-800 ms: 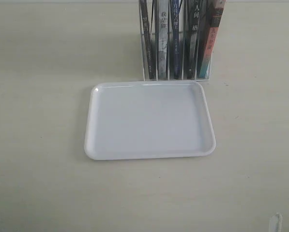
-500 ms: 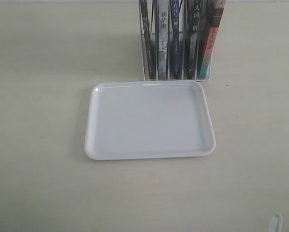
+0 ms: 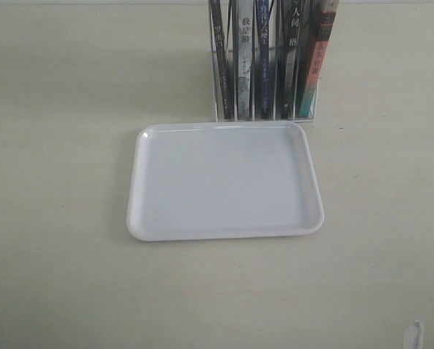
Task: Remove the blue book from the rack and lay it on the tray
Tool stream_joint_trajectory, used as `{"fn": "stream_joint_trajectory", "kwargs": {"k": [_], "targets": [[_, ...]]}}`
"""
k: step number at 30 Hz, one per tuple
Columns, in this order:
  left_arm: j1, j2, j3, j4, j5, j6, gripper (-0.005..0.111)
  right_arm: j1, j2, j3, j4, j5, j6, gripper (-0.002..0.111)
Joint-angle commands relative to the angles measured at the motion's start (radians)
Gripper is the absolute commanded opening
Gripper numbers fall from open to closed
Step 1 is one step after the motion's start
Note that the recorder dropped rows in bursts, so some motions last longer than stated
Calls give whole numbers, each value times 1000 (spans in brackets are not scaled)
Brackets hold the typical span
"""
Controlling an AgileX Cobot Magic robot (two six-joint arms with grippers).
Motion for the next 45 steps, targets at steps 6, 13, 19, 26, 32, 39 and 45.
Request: {"fn": "stream_joint_trajectory", "kwargs": {"k": [6, 13, 19, 26, 32, 39, 45], "targets": [[-9, -2, 4, 2, -6, 2, 6, 1, -4, 4, 3, -8, -2, 0], [-9, -2, 4, 2, -6, 2, 6, 1, -4, 4, 3, -8, -2, 0], [-9, -2, 4, 2, -6, 2, 6, 1, -4, 4, 3, -231, -2, 0], [-9, -2, 4, 2, -6, 2, 6, 1, -4, 4, 3, -734, -2, 0], [-9, -2, 4, 2, -6, 2, 6, 1, -4, -17, 7, -995, -27, 0], [-9, -2, 4, 2, -6, 2, 6, 1, 152, -397, 7, -522, -67, 0], [-9, -2, 4, 2, -6, 2, 6, 1, 481, -719, 7, 157, -63, 0]]}}
